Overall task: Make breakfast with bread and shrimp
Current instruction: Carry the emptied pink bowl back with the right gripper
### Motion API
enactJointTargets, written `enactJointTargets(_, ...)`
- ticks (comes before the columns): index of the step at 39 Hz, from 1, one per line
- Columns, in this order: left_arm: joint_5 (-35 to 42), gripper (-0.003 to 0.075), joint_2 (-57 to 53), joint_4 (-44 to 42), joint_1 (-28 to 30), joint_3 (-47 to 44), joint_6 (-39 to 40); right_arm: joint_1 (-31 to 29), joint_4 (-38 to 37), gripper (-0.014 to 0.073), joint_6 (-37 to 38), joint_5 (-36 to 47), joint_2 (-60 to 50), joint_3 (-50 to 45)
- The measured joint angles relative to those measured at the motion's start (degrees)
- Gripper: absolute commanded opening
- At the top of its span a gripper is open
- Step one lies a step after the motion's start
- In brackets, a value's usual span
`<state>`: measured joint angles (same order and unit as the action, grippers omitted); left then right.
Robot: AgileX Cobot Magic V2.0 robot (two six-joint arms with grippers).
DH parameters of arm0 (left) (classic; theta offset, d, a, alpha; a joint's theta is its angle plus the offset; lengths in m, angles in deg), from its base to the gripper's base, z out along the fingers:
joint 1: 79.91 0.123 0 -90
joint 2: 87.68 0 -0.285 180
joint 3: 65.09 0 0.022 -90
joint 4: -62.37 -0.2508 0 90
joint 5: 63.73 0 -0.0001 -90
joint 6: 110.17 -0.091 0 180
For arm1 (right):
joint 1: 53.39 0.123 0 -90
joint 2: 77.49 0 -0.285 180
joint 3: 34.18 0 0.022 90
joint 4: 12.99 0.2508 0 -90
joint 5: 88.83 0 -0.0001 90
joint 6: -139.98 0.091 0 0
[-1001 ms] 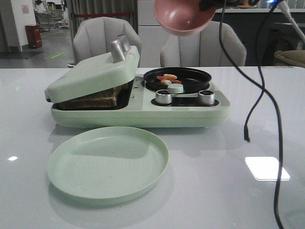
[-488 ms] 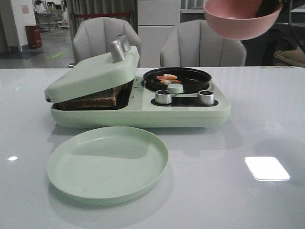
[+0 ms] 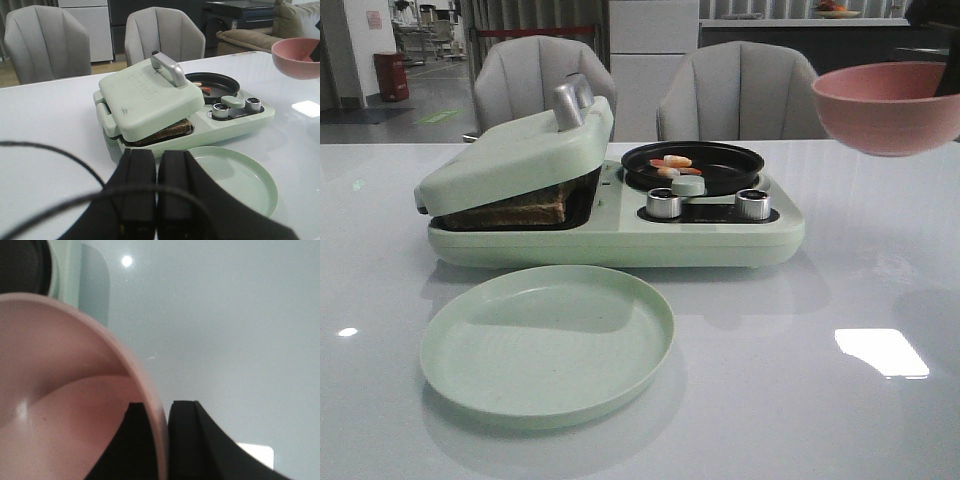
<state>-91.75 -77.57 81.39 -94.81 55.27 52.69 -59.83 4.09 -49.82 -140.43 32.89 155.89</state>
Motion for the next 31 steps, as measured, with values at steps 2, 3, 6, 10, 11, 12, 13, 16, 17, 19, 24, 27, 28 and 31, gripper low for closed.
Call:
enactJointTargets(2, 0.0, 0.0111, 0.0, 0.0, 0.0, 0.0, 0.0, 0.0, 0.0, 0.0140, 0.0, 0.1, 0.6, -1.0)
enactJointTargets(3, 0.0, 0.0111, 0.0, 0.0, 0.0, 0.0, 0.0, 0.0, 0.0, 0.0140, 0.0, 0.1, 0.8, -1.3)
enactJointTargets(6, 0.0, 0.0111, 0.0, 0.0, 0.0, 0.0, 0.0, 0.0, 0.0, 0.0140, 0.0, 0.0, 1.9, -1.7)
enactJointTargets(10, 0.0, 0.0111, 0.0, 0.0, 0.0, 0.0, 0.0, 0.0, 0.0, 0.0140, 0.0, -0.8, 3.6, -1.8)
enactJointTargets(11, 0.0, 0.0111, 0.0, 0.0, 0.0, 0.0, 0.0, 0.0, 0.0, 0.0140, 0.0, -1.0, 4.2, -1.8)
enactJointTargets(12, 0.0, 0.0111, 0.0, 0.0, 0.0, 0.0, 0.0, 0.0, 0.0, 0.0140, 0.0, -1.1, 4.6, -1.8)
enactJointTargets(13, 0.0, 0.0111, 0.0, 0.0, 0.0, 0.0, 0.0, 0.0, -0.2, 0.0140, 0.0, -1.5, 5.1, -1.8)
enactJointTargets(16, 0.0, 0.0111, 0.0, 0.0, 0.0, 0.0, 0.0, 0.0, -0.7, 0.0140, 0.0, -1.7, 6.3, -1.8)
enactJointTargets(17, 0.0, 0.0111, 0.0, 0.0, 0.0, 0.0, 0.0, 0.0, -0.8, 0.0140, 0.0, -1.8, 6.5, -1.8)
enactJointTargets(19, 0.0, 0.0111, 0.0, 0.0, 0.0, 0.0, 0.0, 0.0, -0.9, 0.0142, 0.0, -1.8, 6.9, -1.8)
enactJointTargets(24, 0.0, 0.0111, 0.0, 0.0, 0.0, 0.0, 0.0, 0.0, -1.1, 0.0141, 0.0, -2.0, 8.0, -1.8)
enactJointTargets(27, 0.0, 0.0111, 0.0, 0.0, 0.0, 0.0, 0.0, 0.0, -1.3, 0.0143, 0.0, -2.1, 9.0, -1.8)
enactJointTargets(28, 0.0, 0.0111, 0.0, 0.0, 0.0, 0.0, 0.0, 0.0, -1.4, 0.0143, 0.0, -2.0, 9.3, -1.8)
enactJointTargets(31, 0.0, 0.0111, 0.0, 0.0, 0.0, 0.0, 0.0, 0.0, -2.2, 0.0143, 0.0, -2.0, 9.6, -1.8)
